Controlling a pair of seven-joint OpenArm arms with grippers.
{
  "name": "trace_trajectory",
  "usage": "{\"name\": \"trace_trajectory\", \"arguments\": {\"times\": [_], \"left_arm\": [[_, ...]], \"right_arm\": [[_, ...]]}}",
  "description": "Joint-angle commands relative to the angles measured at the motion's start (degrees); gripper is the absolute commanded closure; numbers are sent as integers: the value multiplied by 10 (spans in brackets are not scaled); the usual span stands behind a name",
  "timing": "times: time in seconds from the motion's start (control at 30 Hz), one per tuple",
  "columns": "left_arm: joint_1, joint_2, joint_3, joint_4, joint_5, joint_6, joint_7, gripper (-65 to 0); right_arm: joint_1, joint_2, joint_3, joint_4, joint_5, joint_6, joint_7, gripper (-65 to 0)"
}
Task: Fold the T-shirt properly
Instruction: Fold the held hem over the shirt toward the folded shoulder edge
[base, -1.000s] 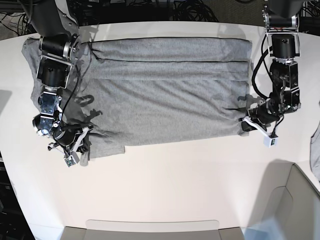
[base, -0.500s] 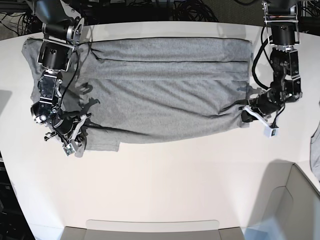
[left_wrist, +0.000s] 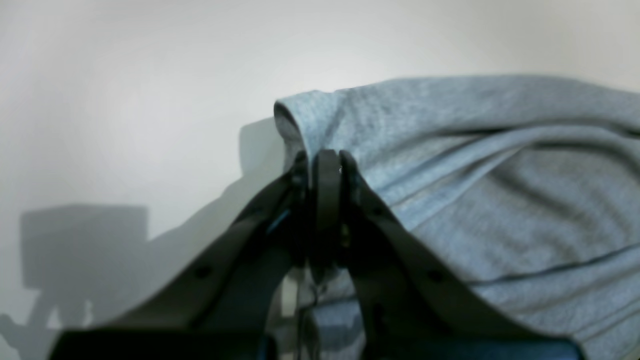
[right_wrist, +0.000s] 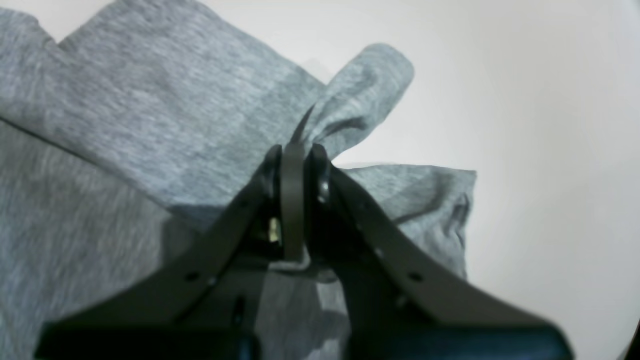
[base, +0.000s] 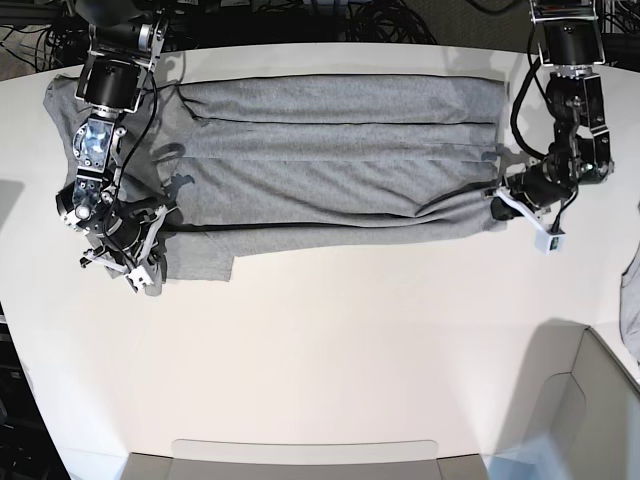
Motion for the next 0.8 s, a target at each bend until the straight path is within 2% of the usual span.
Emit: {"name": "trace_trajectory", "arguments": {"times": [0.0, 0.2, 0.43, 0.63, 0.77], "left_arm": [[-3, -11, -6, 20, -6, -2, -5, 0], [22, -11, -12, 95, -7, -2, -5, 0], [18, 18, -65, 120, -7, -2, 51, 0], [21, 22, -69, 169, -6, -2, 83, 0], [34, 23, -69, 170, -5, -2, 86, 0]], "right_arm": [[9, 7, 5, 19, 5, 6, 8, 0], [6, -2, 71, 41, 2, 6, 7, 0], [2, -2, 77, 59, 2, 6, 6, 0], [-6, -4, 77, 103, 4, 6, -54, 0], [-22, -9, 77, 127, 4, 6, -64, 0]]}}
